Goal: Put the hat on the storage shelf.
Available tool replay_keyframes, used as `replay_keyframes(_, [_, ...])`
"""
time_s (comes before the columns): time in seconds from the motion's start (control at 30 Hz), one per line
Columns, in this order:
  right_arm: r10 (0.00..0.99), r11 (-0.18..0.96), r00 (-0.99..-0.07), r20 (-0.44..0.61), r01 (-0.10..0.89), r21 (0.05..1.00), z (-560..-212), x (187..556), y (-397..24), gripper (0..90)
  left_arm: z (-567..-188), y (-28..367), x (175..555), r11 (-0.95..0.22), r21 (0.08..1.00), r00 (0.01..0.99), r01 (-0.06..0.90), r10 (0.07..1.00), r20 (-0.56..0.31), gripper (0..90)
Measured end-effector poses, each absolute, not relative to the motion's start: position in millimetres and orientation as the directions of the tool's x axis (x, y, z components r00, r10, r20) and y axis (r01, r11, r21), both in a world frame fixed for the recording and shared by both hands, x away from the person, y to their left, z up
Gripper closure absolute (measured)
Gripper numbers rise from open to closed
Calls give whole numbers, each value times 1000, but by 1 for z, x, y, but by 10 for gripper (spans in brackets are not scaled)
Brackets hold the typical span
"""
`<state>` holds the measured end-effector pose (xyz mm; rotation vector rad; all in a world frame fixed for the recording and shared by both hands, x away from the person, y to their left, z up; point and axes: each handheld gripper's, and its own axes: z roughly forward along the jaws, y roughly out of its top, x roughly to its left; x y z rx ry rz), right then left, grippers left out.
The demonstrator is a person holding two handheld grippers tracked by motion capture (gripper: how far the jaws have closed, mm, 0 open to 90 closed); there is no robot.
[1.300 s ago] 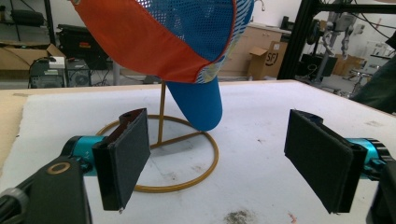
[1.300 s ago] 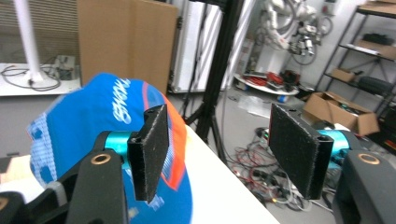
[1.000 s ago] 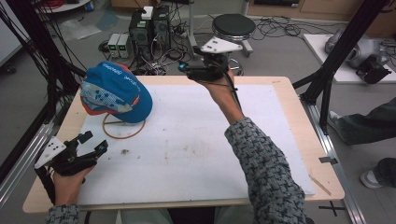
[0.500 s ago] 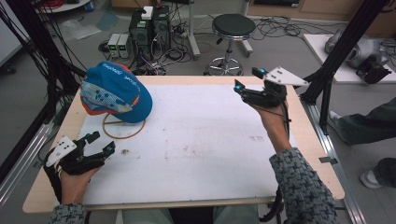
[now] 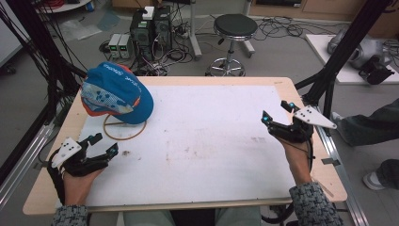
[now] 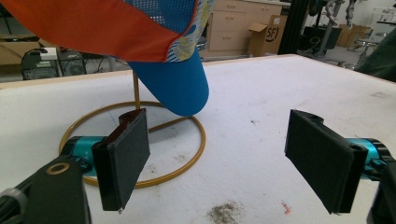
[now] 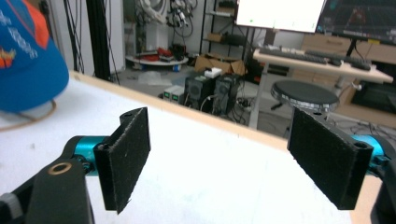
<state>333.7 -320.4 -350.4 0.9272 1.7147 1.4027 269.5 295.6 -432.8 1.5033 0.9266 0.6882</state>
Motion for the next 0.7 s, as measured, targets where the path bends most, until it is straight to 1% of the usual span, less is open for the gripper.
replay_keyframes(0.23, [889,112,-458,-20,174,978,-389,327,-328,199,-434,291,271,-23,983,508,180,858,-73,212])
replay_keyframes(0.33, [891,115,-455,-14,197,974,-401,323,-328,195,-436,290,272,-23,982,504,187,860,-76,207])
replay_keyframes(0.53, [884,106,-467,8,219,970,-409,324,-330,179,-437,285,273,-34,981,505,190,861,-68,195])
replay_keyframes(0.7, [885,99,-466,15,219,971,-415,323,-332,177,-441,279,277,-43,972,499,232,863,-81,173])
